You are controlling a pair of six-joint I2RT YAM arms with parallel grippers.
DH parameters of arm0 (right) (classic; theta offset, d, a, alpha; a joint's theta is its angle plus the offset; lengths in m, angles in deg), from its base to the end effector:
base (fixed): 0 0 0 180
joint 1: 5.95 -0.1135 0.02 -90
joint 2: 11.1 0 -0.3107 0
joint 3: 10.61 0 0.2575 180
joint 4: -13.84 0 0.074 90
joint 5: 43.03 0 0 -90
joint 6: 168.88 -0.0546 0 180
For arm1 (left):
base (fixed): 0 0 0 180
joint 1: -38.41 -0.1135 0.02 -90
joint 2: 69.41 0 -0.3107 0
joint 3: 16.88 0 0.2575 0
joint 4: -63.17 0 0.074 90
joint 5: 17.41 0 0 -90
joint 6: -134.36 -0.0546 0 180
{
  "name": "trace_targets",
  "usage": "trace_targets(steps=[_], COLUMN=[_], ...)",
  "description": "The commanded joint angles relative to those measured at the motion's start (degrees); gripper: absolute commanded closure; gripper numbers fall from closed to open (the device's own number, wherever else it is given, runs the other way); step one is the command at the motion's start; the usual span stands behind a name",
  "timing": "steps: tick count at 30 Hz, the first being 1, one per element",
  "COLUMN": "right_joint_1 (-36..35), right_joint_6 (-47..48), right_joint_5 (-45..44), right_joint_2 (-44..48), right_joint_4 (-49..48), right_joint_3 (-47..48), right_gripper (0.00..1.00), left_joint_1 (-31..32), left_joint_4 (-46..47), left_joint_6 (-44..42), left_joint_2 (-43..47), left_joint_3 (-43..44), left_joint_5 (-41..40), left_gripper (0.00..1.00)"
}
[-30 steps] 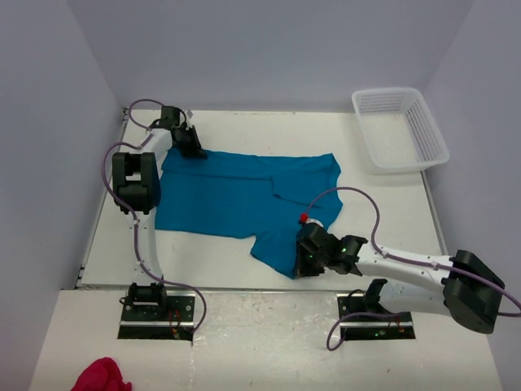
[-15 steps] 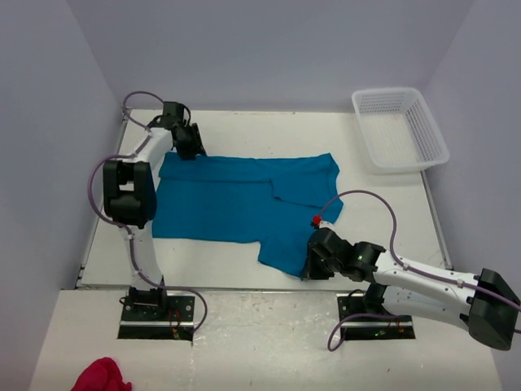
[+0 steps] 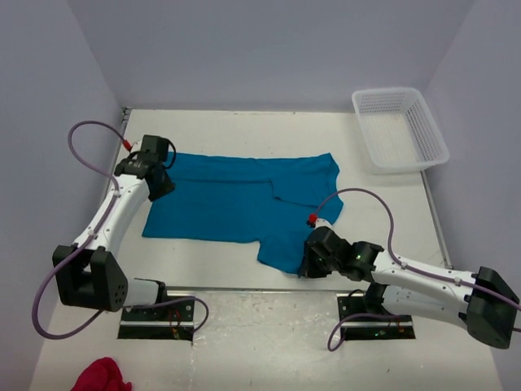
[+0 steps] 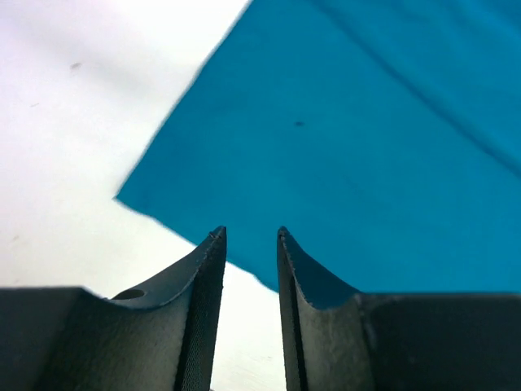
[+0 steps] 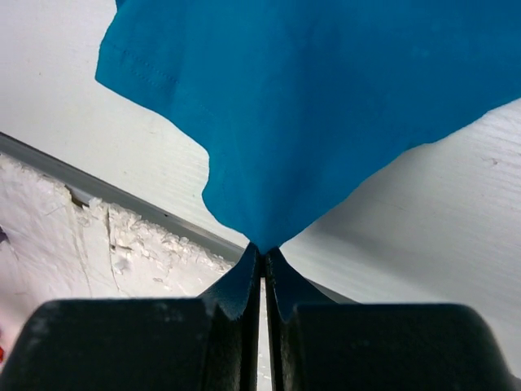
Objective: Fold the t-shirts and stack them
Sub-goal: Grap the side of the flattened tshirt closest away from the robot with both arms
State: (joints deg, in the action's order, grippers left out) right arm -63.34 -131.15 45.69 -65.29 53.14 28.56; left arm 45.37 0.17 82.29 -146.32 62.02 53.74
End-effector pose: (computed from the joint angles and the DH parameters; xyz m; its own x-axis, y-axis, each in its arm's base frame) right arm 0.0883 0.1357 0.1943 -0.9284 0.0161 -0.3713 -0.1648 0.8776 0.4502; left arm 0.2680 -0.0150 0.3151 -0.6598 -0.5055 -0.5560 -0.5659 0.8211 -0.0750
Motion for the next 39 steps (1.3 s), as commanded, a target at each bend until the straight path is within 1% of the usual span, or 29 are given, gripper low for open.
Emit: trace_targets(steps=[1,6,8,12,15,16,18,20,23,33,39], right_joint_1=[-0.4,-0.4,-0.4,-0.4,-0.4,-0.4,-0.4,-0.4,-0.4,-0.4,-0.4], right_joint_6=[3.1,5.7,5.9,6.2,6.9,7.1,7.7,7.8,8.1,7.9,7.6], right_joint_5=[0.3,0.0,0.9,0.9,0.9,0.9,2.4,2.9,3.6,4.7,4.9], right_joint_2=[-0.8,-0.5,0.7,3.1,4.3,4.4,4.7,5.4,6.6,7.5,7.6], right_joint_4=[-3.0,-3.5,-4.6,-5.6,-5.8,-5.9,-5.7,-6.4,-6.7,-6.7,-6.5], right_joint_3=[-0.2,0.8,0.4,-0.2,-1.3,-1.6,-1.6,-2.0,-2.7,-3.4,-3.5], right_gripper=[1.0,1.0,1.0,1.0,1.0,1.0,1.0,1.0,1.0,1.0,1.0], left_joint_1=[-0.9,-2.1,-3.5,-5.4,-6.8,-7.0,-9.1,-11.3,-12.1,-14.1,-17.7], left_joint_4=[-6.2,-10.7,-10.5,-9.6,-8.4,-8.0,-7.1,-5.9,-4.1,-0.7,0.5], left_joint_6=[4.1,7.0,7.9,8.1,7.5,7.3,5.9,4.1,2.5,0.3,-2.2], left_joint_2=[-3.1,-7.1,-8.2,-10.7,-12.5,-12.9,-13.5,-14.5,-15.2,-18.8,-18.7], left_joint_3=[-0.1,-2.8,-5.1,-8.1,-9.9,-10.3,-10.3,-10.4,-10.7,-10.6,-10.2], left_joint_5=[-8.9,-8.5,-5.9,-5.7,-3.2,-3.6,-5.1,-5.0,-3.7,-4.2,-4.3], left_gripper=[0.66,0.64,0.64,0.64,0.63,0.63,0.62,0.6,0.59,0.58,0.58])
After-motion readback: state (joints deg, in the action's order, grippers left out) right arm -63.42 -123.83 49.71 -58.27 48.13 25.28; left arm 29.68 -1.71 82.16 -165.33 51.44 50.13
